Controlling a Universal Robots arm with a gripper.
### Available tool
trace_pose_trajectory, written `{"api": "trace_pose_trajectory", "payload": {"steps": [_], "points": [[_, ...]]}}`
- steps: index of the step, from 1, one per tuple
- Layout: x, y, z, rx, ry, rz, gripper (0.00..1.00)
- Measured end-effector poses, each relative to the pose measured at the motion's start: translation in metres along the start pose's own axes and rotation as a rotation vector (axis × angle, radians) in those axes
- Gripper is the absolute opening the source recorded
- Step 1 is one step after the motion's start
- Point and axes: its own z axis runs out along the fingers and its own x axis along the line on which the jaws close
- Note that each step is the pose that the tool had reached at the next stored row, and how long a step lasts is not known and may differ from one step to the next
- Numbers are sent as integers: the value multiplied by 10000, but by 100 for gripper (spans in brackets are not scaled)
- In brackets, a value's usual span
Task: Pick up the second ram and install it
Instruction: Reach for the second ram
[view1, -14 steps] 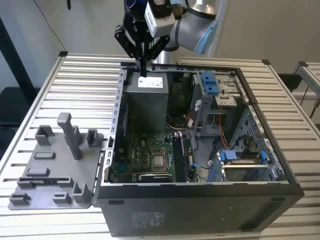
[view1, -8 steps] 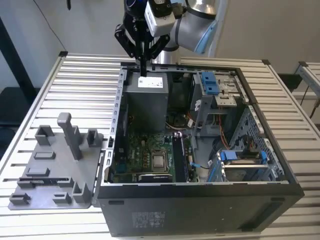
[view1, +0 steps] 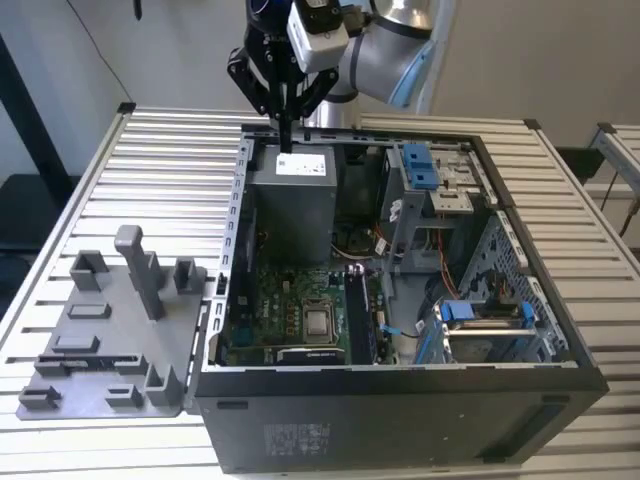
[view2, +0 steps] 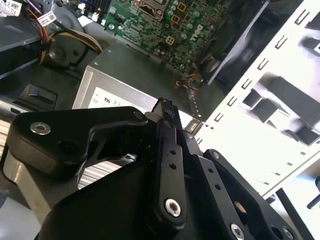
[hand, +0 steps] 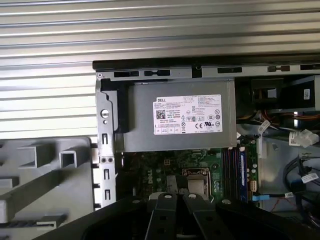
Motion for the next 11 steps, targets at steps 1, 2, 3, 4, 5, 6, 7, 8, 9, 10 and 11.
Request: {"api": "trace_pose_trajectory", "payload": {"steps": [1,2,3,4,5,6,7,8,9,10,11], "points": [[11,-1,0,0,0,-1,11],[24,-1,0,-1,-1,-1,11],[42,-3,0,-1,0,-1,11],[59,-4,-1,0,2,-3,11],[76,-5,-1,-1,7,-3,11],[91,-6,-1,-1,12,-4,11],[106,-7,-1,0,17,-4,11],[121,-8,-2,0,21,-4,11],[143,-10,-2,0,24,-4,11],[163,-11,-3,1,27,-4,11],[182,-13,-3,0,28,-4,11]]}}
